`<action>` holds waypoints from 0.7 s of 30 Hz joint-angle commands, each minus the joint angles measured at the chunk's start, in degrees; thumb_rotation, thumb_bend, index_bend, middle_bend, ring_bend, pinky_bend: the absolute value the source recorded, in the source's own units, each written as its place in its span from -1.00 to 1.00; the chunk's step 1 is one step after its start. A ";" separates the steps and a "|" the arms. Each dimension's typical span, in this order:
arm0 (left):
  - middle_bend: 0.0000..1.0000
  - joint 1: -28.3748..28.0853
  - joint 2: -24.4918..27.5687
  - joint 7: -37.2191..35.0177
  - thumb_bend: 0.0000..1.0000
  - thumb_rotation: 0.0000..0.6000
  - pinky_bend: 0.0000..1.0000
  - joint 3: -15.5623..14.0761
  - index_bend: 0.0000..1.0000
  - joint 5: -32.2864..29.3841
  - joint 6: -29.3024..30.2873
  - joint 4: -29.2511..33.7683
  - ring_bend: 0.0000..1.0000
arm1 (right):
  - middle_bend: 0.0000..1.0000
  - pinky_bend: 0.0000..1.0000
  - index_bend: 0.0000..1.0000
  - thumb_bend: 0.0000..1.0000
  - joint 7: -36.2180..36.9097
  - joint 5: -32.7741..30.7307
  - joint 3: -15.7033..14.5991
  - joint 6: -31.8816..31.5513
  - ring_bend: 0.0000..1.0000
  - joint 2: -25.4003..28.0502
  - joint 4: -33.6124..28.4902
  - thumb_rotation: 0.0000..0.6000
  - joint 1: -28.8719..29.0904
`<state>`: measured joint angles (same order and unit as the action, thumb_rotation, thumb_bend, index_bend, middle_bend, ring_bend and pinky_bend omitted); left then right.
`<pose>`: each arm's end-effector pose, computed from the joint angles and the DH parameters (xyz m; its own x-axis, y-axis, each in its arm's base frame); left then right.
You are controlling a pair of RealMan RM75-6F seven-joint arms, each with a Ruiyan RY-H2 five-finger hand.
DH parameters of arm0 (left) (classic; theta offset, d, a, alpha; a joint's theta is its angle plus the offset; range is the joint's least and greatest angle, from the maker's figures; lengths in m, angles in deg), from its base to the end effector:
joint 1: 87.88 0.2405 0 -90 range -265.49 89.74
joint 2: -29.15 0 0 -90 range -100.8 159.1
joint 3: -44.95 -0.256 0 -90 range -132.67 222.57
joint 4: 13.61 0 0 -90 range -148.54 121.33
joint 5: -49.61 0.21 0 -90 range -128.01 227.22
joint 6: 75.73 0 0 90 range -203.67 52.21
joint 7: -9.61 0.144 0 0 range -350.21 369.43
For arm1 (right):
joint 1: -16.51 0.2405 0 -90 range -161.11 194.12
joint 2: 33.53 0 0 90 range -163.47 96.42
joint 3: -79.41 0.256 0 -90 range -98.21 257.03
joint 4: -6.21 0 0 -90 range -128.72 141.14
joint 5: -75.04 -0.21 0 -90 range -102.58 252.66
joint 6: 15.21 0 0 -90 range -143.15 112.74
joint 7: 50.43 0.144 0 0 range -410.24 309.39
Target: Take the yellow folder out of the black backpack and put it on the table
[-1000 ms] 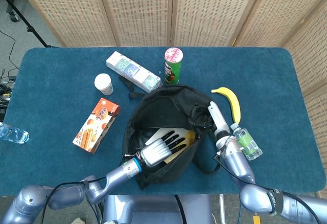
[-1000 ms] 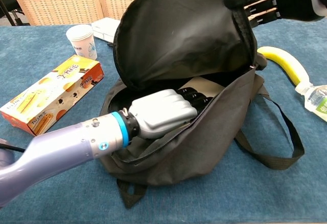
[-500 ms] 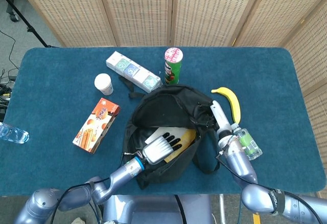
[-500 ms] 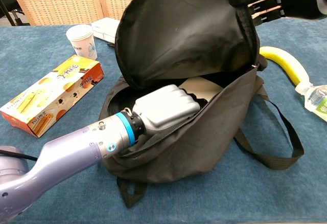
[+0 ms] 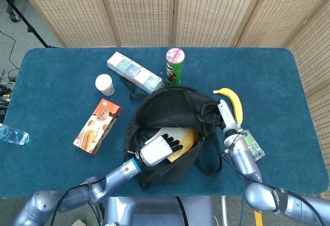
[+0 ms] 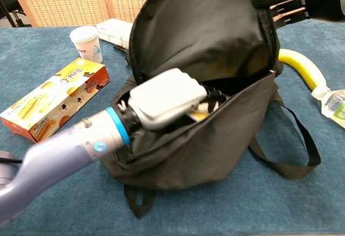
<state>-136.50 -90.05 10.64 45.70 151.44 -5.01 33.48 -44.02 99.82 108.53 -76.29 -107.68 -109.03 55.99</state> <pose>-0.0689 0.2835 -0.1397 0.4347 -0.0228 0.9003 0.4744 -0.8439 -0.2505 -0.1058 -0.3372 0.0773 -0.6068 -0.2469 0.7556 -0.7938 0.2384 -0.5595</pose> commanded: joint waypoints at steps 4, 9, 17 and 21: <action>0.00 1.43 7.86 -3.48 0.53 1.00 0.10 -0.57 0.48 1.53 6.12 8.35 -0.01 | 0.27 -0.01 0.37 0.03 0.84 -0.54 -0.30 0.88 -0.01 0.15 2.88 1.00 -0.36; 0.00 3.91 20.97 -7.45 0.53 1.00 0.10 -1.11 0.48 2.19 11.74 21.97 0.00 | 0.27 -0.01 0.37 0.03 0.74 -0.49 -1.71 1.47 -0.01 0.13 5.26 1.00 -0.98; 0.00 6.81 37.57 -11.87 0.53 1.00 0.10 -0.42 0.49 0.20 14.49 36.49 0.00 | 0.27 -0.01 0.37 0.03 0.59 1.05 -3.84 1.97 -0.01 -1.37 7.27 1.00 -1.64; 0.01 8.37 42.04 -12.69 0.53 1.00 0.10 1.41 0.49 -1.28 16.85 36.02 0.00 | 0.27 -0.01 0.37 0.03 0.73 1.68 -4.52 2.22 -0.01 -1.91 7.84 1.00 -2.05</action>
<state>-129.54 -50.30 -0.82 45.91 151.30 10.04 68.91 -43.34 101.38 104.16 -74.16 -109.48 -101.32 54.06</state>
